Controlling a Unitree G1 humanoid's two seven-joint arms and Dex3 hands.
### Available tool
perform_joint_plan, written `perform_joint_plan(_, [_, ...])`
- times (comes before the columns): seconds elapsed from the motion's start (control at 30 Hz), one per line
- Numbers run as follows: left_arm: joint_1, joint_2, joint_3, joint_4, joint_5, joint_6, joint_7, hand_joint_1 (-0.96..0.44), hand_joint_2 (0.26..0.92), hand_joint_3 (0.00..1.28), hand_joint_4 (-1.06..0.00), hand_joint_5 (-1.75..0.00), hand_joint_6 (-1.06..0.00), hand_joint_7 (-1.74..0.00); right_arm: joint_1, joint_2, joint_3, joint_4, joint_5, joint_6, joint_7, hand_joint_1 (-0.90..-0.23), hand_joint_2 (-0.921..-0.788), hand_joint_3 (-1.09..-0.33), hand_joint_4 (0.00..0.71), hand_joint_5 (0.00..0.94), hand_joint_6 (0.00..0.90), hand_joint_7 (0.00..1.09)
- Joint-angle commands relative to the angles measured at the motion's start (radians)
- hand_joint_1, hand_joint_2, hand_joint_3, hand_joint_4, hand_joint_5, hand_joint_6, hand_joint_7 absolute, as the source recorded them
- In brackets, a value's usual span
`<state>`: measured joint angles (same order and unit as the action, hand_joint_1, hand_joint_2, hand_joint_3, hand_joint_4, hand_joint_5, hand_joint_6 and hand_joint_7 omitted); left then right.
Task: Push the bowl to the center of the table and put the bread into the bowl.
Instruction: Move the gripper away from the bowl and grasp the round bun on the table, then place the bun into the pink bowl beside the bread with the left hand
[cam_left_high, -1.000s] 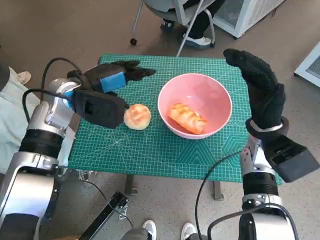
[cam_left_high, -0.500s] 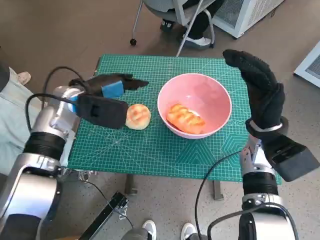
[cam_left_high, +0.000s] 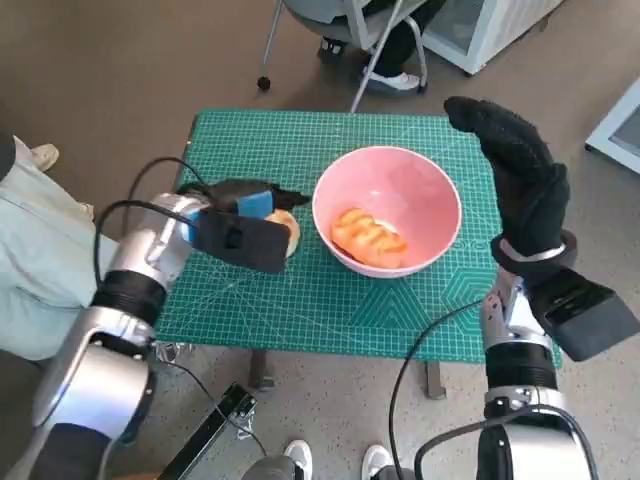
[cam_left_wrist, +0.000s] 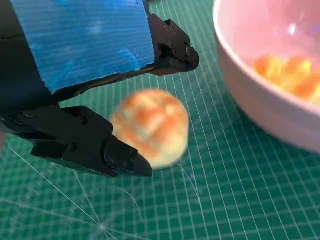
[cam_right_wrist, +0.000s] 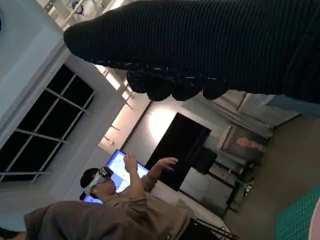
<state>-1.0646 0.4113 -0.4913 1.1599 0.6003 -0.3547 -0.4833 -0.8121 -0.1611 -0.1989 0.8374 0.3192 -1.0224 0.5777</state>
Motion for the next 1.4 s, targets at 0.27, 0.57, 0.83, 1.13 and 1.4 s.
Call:
perform_joint_plan(0.27, [0.004,-0.055,-0.059,0.067,0.065,0.023,0.083,-0.12,0.840,0.02,-0.35,-0.05,-0.52,-0.09,0.019,-0.019,0.005,-0.011,-0.007,0.010,0.002,-0.579,-0.921,-0.678,0.357,0.000,0.010,0.81])
perform_joint_plan(0.57, [0.002,-0.008,-0.089,0.054,0.105,-0.067,0.219,-0.06,0.915,0.12,-0.64,-0.78,-0.56,-0.95,0.024,-0.021,0.007,-0.020,-0.013,0.015,-0.004,-0.585,-0.921,-0.678,0.355,0.000,0.008,0.80])
perform_joint_plan(0.83, [-0.050,0.048,-0.028,0.038,0.060,-0.077,0.234,0.00,0.920,0.12,-0.61,-1.18,-0.59,-1.23,0.024,-0.019,0.006,-0.015,-0.010,0.015,-0.003,-0.584,-0.921,-0.676,0.356,0.000,0.010,0.80])
perform_joint_plan(1.13, [-0.115,0.105,0.079,-0.035,-0.016,-0.095,0.237,0.00,0.920,0.10,-0.63,-1.20,-0.61,-1.21,0.020,-0.013,0.006,-0.012,-0.002,0.018,0.003,-0.581,-0.921,-0.677,0.356,0.000,0.013,0.80])
perform_joint_plan(1.4, [-0.148,0.111,0.144,-0.193,-0.059,-0.102,0.245,0.00,0.920,0.10,-0.65,-1.17,-0.60,-1.23,0.014,-0.008,0.006,-0.010,0.004,0.020,0.007,-0.582,-0.921,-0.677,0.355,0.000,0.013,0.79])
